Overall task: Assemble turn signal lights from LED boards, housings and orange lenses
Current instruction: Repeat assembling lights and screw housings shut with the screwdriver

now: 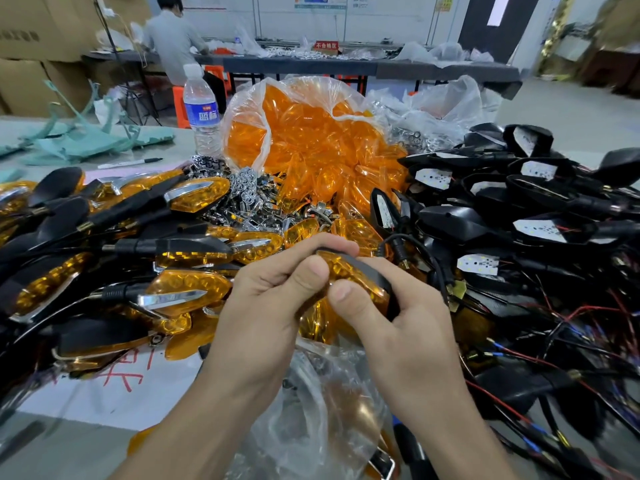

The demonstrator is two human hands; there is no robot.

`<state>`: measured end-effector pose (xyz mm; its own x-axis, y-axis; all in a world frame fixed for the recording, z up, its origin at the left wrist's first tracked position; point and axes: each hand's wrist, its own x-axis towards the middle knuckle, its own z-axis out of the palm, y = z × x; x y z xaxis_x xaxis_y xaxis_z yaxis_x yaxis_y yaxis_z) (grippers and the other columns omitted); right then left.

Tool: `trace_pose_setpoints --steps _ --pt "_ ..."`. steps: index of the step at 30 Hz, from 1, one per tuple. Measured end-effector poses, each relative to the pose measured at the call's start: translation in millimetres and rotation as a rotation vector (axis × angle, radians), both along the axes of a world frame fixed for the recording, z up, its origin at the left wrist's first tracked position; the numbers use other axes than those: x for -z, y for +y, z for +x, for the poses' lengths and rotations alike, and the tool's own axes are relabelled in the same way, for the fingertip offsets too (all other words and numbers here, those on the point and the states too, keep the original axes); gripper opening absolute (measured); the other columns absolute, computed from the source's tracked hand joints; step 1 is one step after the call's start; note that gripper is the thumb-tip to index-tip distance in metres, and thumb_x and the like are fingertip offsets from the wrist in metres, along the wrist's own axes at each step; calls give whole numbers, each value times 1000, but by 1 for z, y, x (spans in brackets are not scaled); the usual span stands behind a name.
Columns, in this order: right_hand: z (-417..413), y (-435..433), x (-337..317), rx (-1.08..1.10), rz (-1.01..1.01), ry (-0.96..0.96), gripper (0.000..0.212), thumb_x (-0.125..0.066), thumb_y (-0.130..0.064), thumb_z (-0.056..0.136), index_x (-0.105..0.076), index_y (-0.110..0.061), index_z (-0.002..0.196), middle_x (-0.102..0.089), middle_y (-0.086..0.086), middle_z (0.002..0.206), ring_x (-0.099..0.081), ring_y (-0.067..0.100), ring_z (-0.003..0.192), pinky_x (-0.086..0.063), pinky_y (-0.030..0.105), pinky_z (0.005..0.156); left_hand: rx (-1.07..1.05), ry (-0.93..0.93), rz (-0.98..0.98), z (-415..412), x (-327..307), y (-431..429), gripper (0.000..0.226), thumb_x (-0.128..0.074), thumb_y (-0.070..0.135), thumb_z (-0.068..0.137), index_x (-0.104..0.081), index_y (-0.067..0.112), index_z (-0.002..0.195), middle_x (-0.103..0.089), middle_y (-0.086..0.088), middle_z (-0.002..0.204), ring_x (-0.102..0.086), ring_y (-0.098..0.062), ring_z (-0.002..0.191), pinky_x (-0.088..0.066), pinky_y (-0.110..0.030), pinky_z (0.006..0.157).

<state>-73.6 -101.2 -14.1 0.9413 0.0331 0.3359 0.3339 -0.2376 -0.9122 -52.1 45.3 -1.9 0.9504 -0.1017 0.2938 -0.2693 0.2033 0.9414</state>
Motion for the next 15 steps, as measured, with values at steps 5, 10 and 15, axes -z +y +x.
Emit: trace_pose_setpoints --steps 5,10,15 --pt "-3 -11 -6 -85 -108 106 44 -74 -49 82 -56 -57 121 -77 -15 99 -74 8 90 -61 29 81 -113 180 -148 5 6 6 27 -64 37 90 -82 19 101 -77 -14 112 -73 -24 94 -61 -32 77" --pt "-2 -20 -17 -257 -101 160 63 -72 -15 88 -58 -49 140 -77 -7 86 -73 12 73 -55 21 67 -105 302 -254 8 8 8 33 -57 35 87 -83 15 96 -79 -13 107 -76 -21 85 -62 -30 65" --pt "-8 -19 -20 -274 54 176 61 -67 -12 90 -66 -72 104 -69 -2 59 -50 8 38 -43 15 42 -142 374 -189 9 13 6 39 -59 40 81 -85 14 95 -78 -14 90 -71 -19 73 -57 -29 60"
